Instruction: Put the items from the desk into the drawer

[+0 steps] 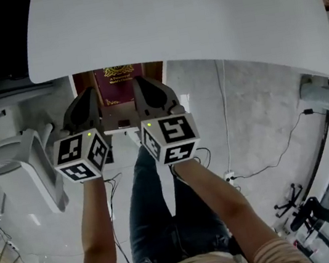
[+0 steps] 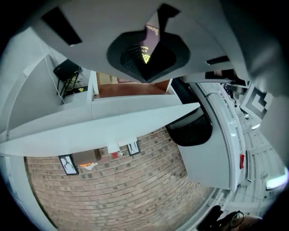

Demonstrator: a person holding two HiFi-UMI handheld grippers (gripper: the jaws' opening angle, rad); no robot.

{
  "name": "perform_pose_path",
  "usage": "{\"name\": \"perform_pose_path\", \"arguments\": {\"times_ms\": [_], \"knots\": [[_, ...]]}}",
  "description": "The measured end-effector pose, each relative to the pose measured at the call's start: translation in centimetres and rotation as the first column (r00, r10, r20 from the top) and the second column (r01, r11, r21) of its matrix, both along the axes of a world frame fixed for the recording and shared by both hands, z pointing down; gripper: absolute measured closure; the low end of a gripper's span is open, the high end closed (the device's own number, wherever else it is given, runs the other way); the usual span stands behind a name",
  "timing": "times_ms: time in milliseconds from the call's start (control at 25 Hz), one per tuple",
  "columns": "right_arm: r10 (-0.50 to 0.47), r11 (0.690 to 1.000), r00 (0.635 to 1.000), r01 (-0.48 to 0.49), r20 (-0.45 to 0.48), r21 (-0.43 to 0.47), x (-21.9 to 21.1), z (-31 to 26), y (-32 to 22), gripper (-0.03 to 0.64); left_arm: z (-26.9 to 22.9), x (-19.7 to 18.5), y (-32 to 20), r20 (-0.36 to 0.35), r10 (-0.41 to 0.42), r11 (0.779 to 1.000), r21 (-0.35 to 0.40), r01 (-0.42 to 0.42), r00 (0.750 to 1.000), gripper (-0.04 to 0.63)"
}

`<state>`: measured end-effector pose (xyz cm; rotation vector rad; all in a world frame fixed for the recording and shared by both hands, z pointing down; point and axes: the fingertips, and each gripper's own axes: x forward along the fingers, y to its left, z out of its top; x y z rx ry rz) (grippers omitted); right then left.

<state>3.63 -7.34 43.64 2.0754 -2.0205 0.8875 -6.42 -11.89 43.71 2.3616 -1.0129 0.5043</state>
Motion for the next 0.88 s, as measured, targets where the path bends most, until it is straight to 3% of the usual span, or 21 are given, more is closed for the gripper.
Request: {"name": "perform_pose_path", "arguments": {"times_ms": [280, 560, 880], "knots": [[-0.055, 0.994, 0.998, 0.056, -0.012, 0.091, -0.2, -5.6, 1.6, 0.601, -5.9, -0.5, 1.3, -0.104, -0.025, 0.995, 0.092, 0.035, 0.994, 0.586], [-0.131, 0.975, 0.989, 0.142, -0.07, 0.172, -2.3, -10.9, 4.0, 0.601, -11.0, -2.0, 4.0, -0.134, -0.01, 0.987, 0.157, 0.031, 0.991, 0.585], [-0.154, 0.958, 0.983, 0.174, -0.102, 0.23, -3.0, -15.2, 6.6, 0.601, -15.6, -2.6, 7.2, -0.181, 0.006, 0.979, 0.202, 0.031, 0.984, 0.584]]}}
